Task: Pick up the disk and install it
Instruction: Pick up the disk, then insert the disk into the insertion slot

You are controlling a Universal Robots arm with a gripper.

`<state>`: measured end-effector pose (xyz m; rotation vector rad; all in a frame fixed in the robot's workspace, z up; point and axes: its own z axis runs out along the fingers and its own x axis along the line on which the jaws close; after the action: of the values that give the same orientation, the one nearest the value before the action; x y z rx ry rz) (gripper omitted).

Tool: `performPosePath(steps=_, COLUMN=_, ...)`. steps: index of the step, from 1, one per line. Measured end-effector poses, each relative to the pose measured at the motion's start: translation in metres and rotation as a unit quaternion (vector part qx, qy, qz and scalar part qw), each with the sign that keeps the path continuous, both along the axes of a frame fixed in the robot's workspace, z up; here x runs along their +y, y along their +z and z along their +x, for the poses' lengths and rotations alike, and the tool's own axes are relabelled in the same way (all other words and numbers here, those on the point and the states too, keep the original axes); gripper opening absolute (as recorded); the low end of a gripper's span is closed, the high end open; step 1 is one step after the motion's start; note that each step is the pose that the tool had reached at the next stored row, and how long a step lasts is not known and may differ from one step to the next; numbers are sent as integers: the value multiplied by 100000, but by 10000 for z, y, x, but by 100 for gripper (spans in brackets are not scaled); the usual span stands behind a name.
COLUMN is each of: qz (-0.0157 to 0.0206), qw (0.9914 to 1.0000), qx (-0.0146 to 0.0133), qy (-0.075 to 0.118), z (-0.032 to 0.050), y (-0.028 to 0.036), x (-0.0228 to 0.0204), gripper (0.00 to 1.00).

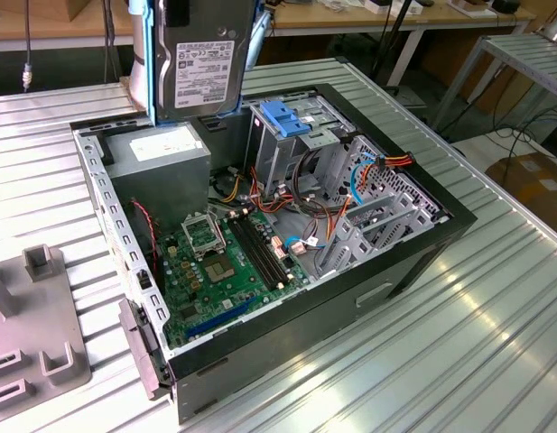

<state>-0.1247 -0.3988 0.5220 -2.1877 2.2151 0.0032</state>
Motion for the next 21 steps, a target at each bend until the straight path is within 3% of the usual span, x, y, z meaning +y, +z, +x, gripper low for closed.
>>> performPosePath(steps=6, qz=8, qw=100000, qx=-8, qy=3, z=69, y=-13, x=-15, gripper=37)
performPosePath(steps=21, qz=4, qw=100000, qx=-6, qy=6, z=73, y=-13, x=-35, gripper=37)
